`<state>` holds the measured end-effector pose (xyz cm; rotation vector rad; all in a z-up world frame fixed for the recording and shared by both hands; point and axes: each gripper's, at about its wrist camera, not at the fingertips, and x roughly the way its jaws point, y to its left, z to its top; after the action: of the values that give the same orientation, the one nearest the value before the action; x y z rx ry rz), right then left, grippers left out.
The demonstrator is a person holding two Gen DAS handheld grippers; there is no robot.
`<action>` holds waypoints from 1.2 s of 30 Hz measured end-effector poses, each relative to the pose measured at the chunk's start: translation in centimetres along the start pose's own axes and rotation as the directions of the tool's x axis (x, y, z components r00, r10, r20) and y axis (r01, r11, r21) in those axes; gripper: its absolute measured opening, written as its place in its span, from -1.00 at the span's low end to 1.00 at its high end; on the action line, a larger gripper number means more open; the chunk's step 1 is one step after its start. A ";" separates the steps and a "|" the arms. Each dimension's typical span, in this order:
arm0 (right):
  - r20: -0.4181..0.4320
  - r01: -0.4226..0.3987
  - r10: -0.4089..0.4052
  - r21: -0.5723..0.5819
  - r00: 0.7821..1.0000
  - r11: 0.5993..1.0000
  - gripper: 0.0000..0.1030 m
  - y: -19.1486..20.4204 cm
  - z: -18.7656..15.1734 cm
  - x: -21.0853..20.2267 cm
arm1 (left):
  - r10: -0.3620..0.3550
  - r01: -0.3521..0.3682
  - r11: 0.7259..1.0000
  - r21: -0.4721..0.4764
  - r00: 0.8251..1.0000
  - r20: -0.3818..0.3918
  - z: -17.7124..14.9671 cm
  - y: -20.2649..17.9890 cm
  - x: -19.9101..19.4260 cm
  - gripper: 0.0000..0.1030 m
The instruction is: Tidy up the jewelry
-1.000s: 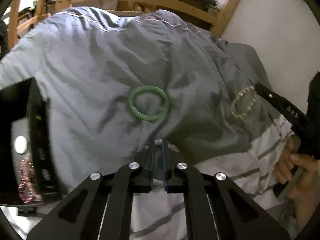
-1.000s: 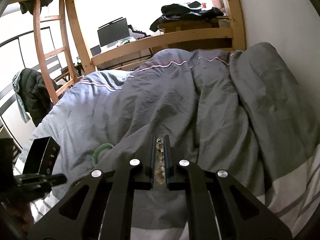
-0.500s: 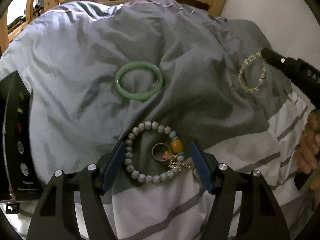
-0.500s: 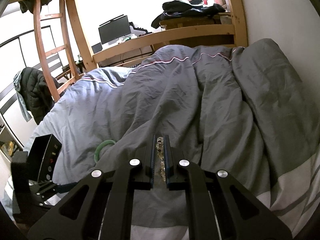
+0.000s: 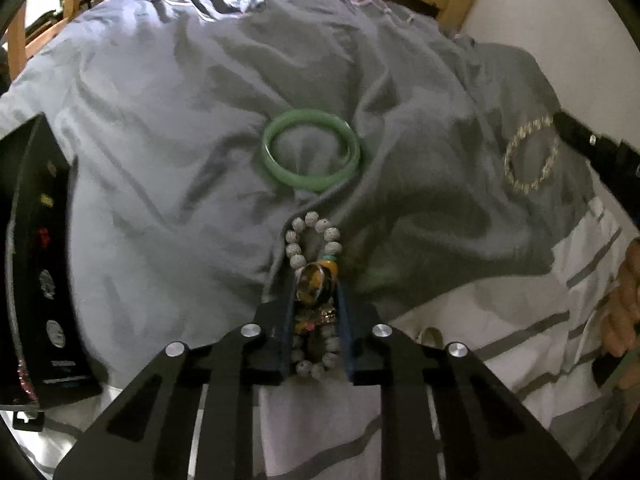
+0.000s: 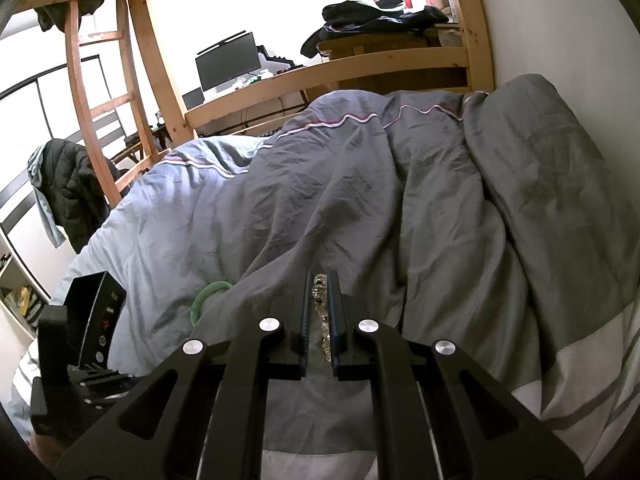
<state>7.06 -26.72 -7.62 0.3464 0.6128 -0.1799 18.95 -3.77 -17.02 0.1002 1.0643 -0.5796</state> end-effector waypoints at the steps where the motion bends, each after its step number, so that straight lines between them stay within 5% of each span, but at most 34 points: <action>1: 0.001 0.000 0.000 0.000 1.000 1.000 -0.83 0.0 0.0 0.0 | 0.002 -0.002 1.000 -0.003 1.000 0.010 0.2 0.1 -0.3 -0.65; 23: 0.048 -0.074 0.073 0.019 0.996 0.997 -0.83 1.2 0.5 -2.6 | -0.068 0.073 0.997 -0.036 0.989 0.131 1.0 0.7 -5.9 -0.75; 36: 0.047 -0.169 0.171 -0.047 0.984 0.984 -0.83 5.5 0.8 -4.8 | -0.028 0.035 0.999 -0.037 0.983 0.183 -0.1 1.6 -10.7 -0.75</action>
<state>5.07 -21.60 -2.77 0.3497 0.5331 -0.0113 15.92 1.89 -8.29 -0.0049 0.9001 -0.5848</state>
